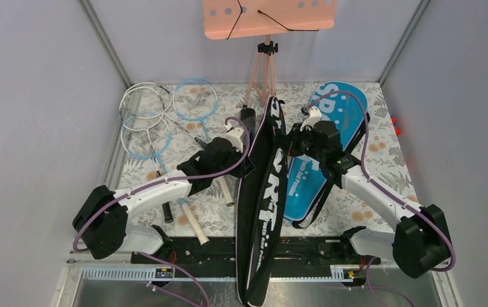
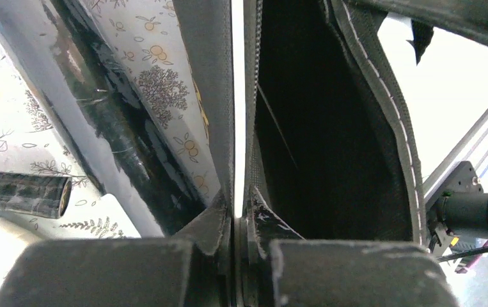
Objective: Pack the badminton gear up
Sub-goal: Open the racket bag at the center of the board.
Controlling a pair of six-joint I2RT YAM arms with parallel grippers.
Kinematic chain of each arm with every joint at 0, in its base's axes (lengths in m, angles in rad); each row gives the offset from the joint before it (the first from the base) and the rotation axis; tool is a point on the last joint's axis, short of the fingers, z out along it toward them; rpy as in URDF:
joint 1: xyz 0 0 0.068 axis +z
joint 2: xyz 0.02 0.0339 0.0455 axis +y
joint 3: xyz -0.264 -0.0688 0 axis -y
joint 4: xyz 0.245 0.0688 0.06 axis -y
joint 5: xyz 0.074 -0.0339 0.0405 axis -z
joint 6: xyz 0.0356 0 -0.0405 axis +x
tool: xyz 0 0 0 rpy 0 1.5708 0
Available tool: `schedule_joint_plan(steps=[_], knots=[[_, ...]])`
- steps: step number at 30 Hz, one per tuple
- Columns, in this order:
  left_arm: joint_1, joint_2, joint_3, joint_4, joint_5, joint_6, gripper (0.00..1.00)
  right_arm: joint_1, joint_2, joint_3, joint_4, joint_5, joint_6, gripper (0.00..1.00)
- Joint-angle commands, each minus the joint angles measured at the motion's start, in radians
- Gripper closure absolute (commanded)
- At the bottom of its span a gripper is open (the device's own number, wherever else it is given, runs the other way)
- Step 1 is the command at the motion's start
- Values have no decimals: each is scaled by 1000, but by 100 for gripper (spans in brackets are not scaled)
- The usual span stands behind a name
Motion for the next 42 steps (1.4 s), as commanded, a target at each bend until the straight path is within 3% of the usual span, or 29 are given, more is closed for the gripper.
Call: schedule_joint_plan(steps=[1,4,5,11,20,28,33,42], knots=[[-1,-51,9,35,3,-36,100,-15,-39,20,31,-31,11,94],[-33,-80,71,-45,-102,-29,100,-10,-54,24,-44,-12,-1,53],[-51,-85,104,-76,-148,-21,100,-6,-58,22,-54,1,-1,45],[-126,-60,219,-190,-274,-16,100,105,-53,47,-111,87,-43,12],[-188,19,347,-311,-454,-28,100,236,-147,48,-235,265,-15,1],[-188,60,387,-303,-452,-50,100,243,-328,-93,-208,132,66,0],[-189,74,406,-296,-455,-73,100,293,-295,-99,-214,111,59,0],[-188,77,403,-304,-488,-102,100,388,-201,-44,-219,358,96,0]])
